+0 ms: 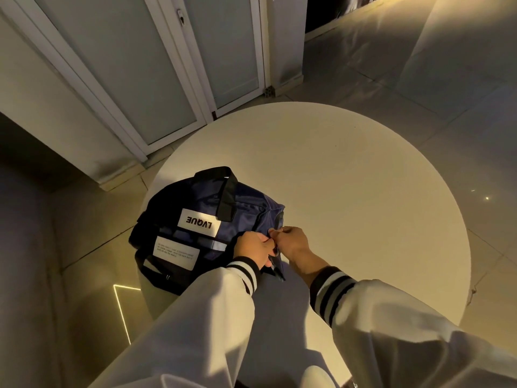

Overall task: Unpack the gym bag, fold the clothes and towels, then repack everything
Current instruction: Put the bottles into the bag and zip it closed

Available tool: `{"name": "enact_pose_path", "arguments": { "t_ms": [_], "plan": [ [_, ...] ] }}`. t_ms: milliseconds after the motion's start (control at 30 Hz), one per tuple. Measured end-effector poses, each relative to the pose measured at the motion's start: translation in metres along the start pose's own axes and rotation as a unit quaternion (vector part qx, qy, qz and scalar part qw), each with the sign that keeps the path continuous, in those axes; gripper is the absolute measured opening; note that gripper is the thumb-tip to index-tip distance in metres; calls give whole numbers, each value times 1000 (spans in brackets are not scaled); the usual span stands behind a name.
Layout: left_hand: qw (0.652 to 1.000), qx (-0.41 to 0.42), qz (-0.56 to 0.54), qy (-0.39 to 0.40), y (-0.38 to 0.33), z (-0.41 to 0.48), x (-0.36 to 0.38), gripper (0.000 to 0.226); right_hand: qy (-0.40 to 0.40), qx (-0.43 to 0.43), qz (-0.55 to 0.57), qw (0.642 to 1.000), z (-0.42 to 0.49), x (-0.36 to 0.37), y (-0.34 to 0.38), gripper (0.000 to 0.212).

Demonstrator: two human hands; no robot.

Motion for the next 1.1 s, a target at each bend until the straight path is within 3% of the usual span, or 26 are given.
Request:
{"name": "enact_pose_path", "arguments": {
  "t_ms": [267,333,433,633,767,933,1100],
  "plan": [
    [989,-11,144,26,22,-8,6,34,-59,-68,139,986,9,-25,50,20],
    [989,-11,150,14,30,-16,10,35,-34,-89,106,990,15,-24,73,18],
    [983,17,180,-37,22,-20,5,39,-4,-60,21,998,3,-11,54,26],
    [986,49,124,-103,15,-26,-6,25,30,-4,-31,999,-29,20,-14,37],
    [984,52,103,-134,21,-31,-7,38,-13,-33,9,999,-30,25,-9,28],
    [988,50,67,-128,38,-32,-7,19,-58,-52,42,996,-21,18,2,27],
    [992,36,54,-106,44,-34,-3,16,-66,-76,31,994,-15,23,6,26]
  ]
}}
Point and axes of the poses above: each hand's wrist, its own z-axis towards the middle knuckle, its own x-axis out of the palm, y = z × x, the point moved 10 cm from there along z, towards the middle knuckle, and after that the axes turned 15 degrees about z, right-handed, at the moved point
